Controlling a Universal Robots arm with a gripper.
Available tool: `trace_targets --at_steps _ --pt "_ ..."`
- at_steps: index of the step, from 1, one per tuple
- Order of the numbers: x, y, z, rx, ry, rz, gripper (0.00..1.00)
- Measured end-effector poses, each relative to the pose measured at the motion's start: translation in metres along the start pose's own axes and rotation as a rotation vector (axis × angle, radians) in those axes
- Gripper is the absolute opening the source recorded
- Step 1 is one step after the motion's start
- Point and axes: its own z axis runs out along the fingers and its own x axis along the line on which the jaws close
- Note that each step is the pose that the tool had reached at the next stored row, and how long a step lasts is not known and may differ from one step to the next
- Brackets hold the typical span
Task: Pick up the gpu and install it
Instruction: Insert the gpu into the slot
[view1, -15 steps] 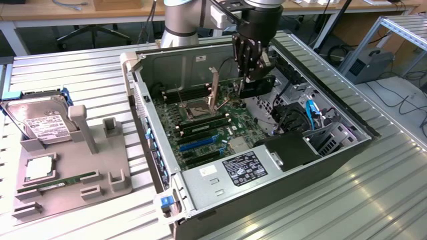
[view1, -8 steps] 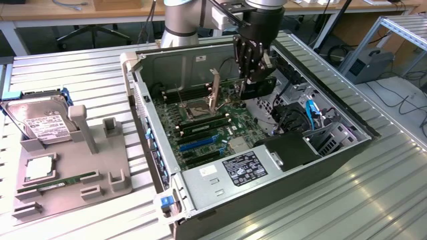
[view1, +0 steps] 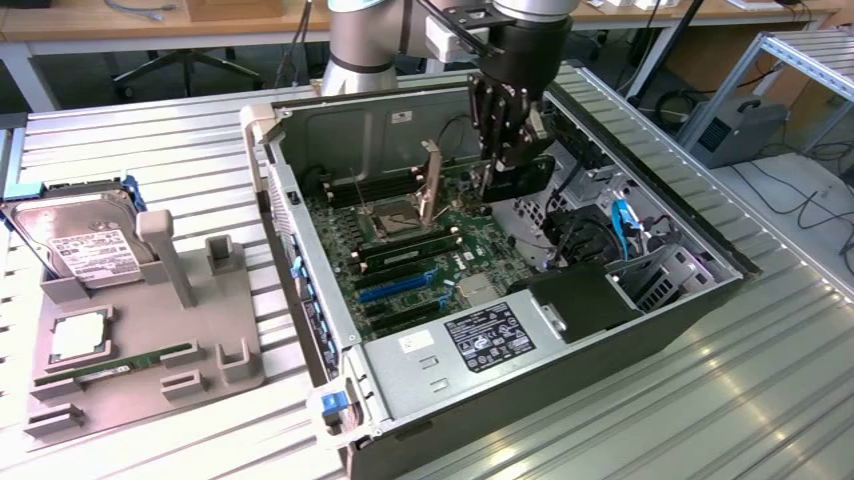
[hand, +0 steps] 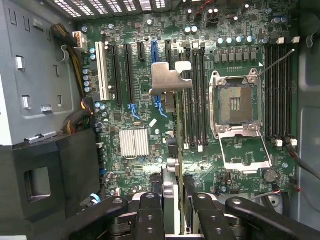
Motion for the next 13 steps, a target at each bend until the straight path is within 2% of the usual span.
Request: trace_targets --at_steps 13 --pt "0.0080 -0.0005 0.0009 0.0000 0.0001 0.000 0.27"
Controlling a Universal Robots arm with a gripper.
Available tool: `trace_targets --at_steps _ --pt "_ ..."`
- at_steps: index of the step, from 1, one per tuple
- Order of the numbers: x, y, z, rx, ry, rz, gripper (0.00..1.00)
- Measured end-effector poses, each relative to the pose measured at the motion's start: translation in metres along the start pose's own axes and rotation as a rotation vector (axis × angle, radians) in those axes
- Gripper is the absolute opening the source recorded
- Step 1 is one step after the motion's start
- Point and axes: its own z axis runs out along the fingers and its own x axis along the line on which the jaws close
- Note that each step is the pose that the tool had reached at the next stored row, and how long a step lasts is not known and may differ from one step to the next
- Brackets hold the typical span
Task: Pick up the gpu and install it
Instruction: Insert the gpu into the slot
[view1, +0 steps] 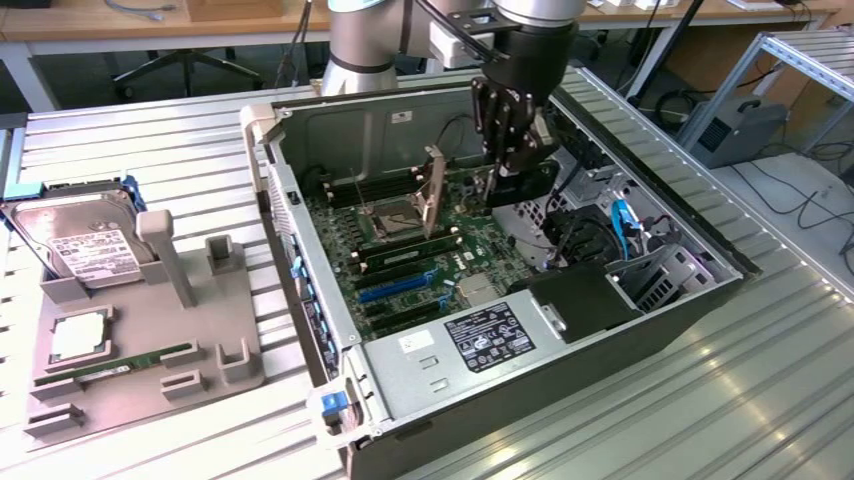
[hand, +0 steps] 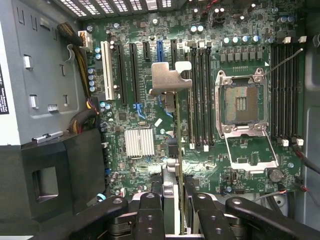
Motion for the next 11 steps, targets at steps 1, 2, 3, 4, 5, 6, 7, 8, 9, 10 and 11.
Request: trace_targets --at_steps 1,2,3,4,5,6,7,8,9,10,11 --pt "0.0004 0.0000 0.0000 0.0000 0.0001 0.000 0.27" --pt "0.0009 -0.0001 0.0001 0.0000 0.0001 0.000 0.27" --pt "0.0016 -0.0001 0.0002 0.0000 0.0001 0.000 0.27" --pt "0.0021 -0.0001 0.0002 0.0000 0.0001 0.000 0.27" --pt "0.0026 -0.0002 0.0003 0.0000 0.0001 0.000 0.27" --pt "0.0031 -0.0002 0.0003 0.0000 0.0002 0.000 0.27" --pt "0.0035 -0.0002 0.0004 0.0000 0.0001 0.000 0.27" --pt "0.0040 -0.0002 0.0005 0.0000 0.0002 0.000 0.27" --pt "0.0045 -0.0003 0.0005 0.0000 0.0002 0.000 0.27" --pt "0.0049 -0.0003 0.0006 0.0000 0.0002 0.000 0.27" --pt "0.0054 -0.0003 0.0007 0.0000 0.0002 0.000 0.27"
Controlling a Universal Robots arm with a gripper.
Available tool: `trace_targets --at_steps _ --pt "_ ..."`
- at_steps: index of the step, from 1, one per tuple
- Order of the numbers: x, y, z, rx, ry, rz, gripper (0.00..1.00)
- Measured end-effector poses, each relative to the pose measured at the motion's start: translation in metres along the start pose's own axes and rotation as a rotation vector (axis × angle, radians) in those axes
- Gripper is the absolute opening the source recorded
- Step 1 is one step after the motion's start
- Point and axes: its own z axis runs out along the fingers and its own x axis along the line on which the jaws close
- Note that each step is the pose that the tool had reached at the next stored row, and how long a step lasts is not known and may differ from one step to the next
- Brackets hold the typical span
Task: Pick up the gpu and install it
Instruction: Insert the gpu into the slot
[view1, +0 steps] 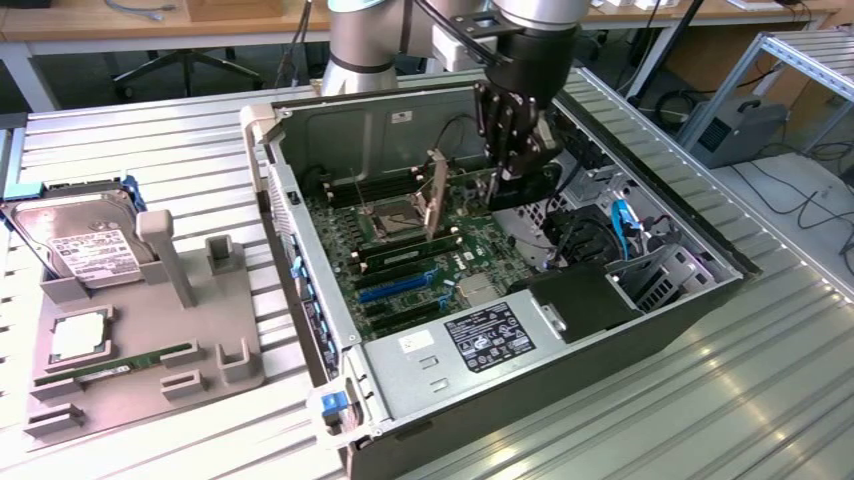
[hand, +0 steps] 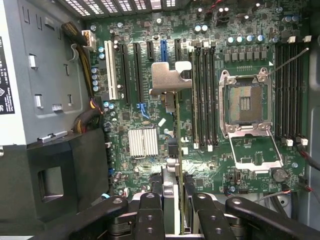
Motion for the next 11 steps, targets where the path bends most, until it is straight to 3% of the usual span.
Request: trace_targets --at_steps 11 --pt "0.0037 -0.0002 0.0006 0.0001 0.0011 0.000 0.27"
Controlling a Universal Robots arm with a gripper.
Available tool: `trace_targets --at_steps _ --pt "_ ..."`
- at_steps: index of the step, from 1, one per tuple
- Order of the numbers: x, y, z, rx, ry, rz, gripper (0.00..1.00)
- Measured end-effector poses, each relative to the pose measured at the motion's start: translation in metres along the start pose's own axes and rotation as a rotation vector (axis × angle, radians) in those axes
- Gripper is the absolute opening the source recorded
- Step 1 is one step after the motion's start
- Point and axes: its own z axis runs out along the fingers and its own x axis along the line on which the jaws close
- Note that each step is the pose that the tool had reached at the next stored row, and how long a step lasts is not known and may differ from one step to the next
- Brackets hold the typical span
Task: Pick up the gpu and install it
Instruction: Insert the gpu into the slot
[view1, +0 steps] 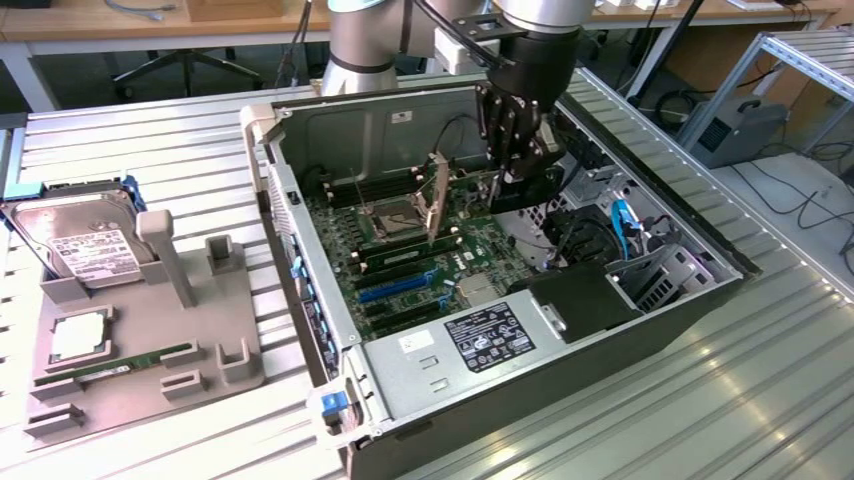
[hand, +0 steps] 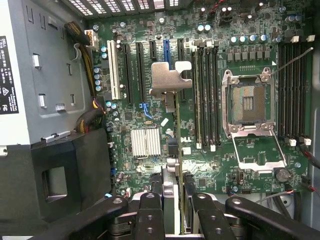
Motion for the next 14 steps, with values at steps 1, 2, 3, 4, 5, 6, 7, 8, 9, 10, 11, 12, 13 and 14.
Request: trace_targets --at_steps 1,2,3,4,5,6,7,8,9,10,11,12,13,14 --pt "0.0002 0.0000 0.0000 0.0000 0.0002 0.000 0.27" --pt "0.0005 0.0000 0.0001 0.0001 0.0004 0.000 0.27" --pt "0.0007 0.0000 0.0002 0.0000 0.0005 0.000 0.27" --pt "0.0010 -0.0001 0.0002 0.0000 0.0007 0.000 0.27" --pt "0.0012 0.0000 0.0003 0.0000 0.0007 0.000 0.27" --pt "0.0014 -0.0001 0.0004 0.0001 0.0009 0.000 0.27" --pt "0.0016 0.0000 0.0005 0.0001 0.0009 0.000 0.27" --pt "0.0019 0.0000 0.0005 0.0001 0.0011 0.000 0.27" --pt "0.0021 0.0001 0.0006 0.0001 0.0012 0.000 0.27" --pt "0.0022 0.0001 0.0007 0.0001 0.0014 0.000 0.27" --pt "0.0024 0.0003 0.0007 0.0001 0.0019 0.000 0.27" --pt "0.0026 0.0006 0.0008 0.0001 0.0023 0.000 0.27" --pt "0.0027 0.0010 0.0008 0.0002 0.0029 0.000 0.27" --pt "0.0029 0.0013 0.0009 0.0002 0.0034 0.000 0.27"
